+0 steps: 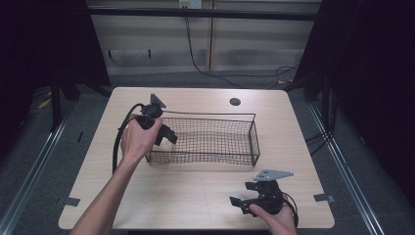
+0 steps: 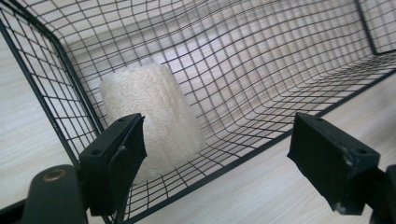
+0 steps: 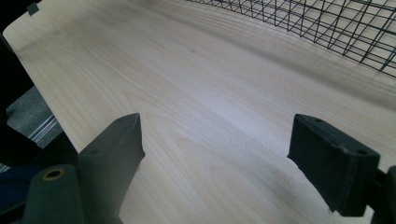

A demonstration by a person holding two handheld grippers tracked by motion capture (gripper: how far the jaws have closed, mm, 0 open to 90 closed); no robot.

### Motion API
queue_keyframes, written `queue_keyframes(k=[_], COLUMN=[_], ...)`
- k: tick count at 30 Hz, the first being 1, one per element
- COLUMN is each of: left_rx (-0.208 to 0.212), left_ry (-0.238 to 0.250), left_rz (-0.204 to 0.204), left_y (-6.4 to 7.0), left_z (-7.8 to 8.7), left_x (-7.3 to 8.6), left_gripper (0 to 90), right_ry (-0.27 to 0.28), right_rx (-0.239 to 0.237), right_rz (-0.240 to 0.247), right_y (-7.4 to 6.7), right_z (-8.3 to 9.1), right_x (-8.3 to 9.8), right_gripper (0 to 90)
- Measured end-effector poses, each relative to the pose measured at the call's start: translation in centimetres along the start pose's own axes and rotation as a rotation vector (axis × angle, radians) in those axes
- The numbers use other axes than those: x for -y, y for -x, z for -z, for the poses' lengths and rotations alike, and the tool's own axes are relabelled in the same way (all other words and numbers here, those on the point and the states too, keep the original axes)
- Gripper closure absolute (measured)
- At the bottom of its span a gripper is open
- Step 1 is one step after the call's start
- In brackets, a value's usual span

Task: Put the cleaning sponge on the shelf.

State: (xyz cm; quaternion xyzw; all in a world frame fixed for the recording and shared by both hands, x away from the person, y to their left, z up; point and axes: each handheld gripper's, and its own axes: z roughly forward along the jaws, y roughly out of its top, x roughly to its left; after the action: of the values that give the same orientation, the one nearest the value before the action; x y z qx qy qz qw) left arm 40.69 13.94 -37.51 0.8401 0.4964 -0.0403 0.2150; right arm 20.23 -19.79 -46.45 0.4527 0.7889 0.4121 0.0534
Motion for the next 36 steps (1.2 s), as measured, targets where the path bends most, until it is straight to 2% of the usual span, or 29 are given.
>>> queue_keyframes(k=[2, 4, 5, 7, 9, 14, 16, 19, 23, 25, 29, 32, 36], left_rx=[0.011, 0.051, 0.056, 0.042, 0.07, 0.096, 0.118, 0.112, 0.118, 0.108, 0.128, 0.125, 0.135], left_ry=[0.016, 0.032, 0.035, 0.055, 0.056, 0.084, 0.078, 0.097, 0.142, 0.171, 0.194, 0.205, 0.229], left_rz=[-0.022, -0.046, -0.053, -0.078, -0.092, -0.111, -0.117, -0.136, -0.164, -0.17, -0.171, -0.183, -0.174], left_y=[0.1, 0.0, 0.0, 0.2, 0.3, 0.1, -0.1, -0.1, -0.5, -0.9, -1.4, -1.8, -2.2], left_z=[0.3, 0.5, 0.6, 0.7, 0.8, 1.3, 1.6, 2.3, 3.1, 3.4, 4.1, 4.5, 4.8], left_x=[0.3, 0.7, 0.9, 1.3, 1.7, 2.5, 2.9, 3.5, 4.5, 5.1, 6.2, 7.1, 8.1], left_gripper=[18.3, 18.3, 18.3, 18.2, 18.2, 18.2, 18.2, 18.2, 18.2, 18.2, 18.2, 18.2, 18.2], right_ry=[0.0, 0.0, 0.0, 0.0, -0.001, -0.002, -0.002, -0.004, -0.005, -0.006, -0.005, -0.005, -0.005], right_rx=[0.0, 0.001, 0.001, 0.0, 0.0, 0.001, 0.002, 0.001, 0.001, 0.002, 0.004, 0.005, 0.007], right_rz=[-0.001, -0.003, -0.002, -0.002, -0.002, -0.004, -0.004, -0.009, -0.008, -0.01, -0.007, -0.01, -0.009], right_y=[0.1, 0.1, 0.1, 0.1, 0.0, 0.0, 0.1, 0.1, 0.0, 0.0, 0.0, 0.0, 0.1], right_z=[0.0, 0.0, 0.0, 0.0, 0.0, -0.1, -0.1, -0.1, -0.2, -0.2, -0.3, -0.2, -0.2], right_x=[0.0, 0.0, 0.0, 0.0, 0.0, 0.0, 0.0, 0.0, 0.0, 0.0, 0.0, 0.0, 0.0], right_gripper=[17.2, 17.2, 17.1, 17.1, 17.1, 17.1, 17.1, 17.1, 17.1, 17.1, 17.1, 17.1, 17.1])
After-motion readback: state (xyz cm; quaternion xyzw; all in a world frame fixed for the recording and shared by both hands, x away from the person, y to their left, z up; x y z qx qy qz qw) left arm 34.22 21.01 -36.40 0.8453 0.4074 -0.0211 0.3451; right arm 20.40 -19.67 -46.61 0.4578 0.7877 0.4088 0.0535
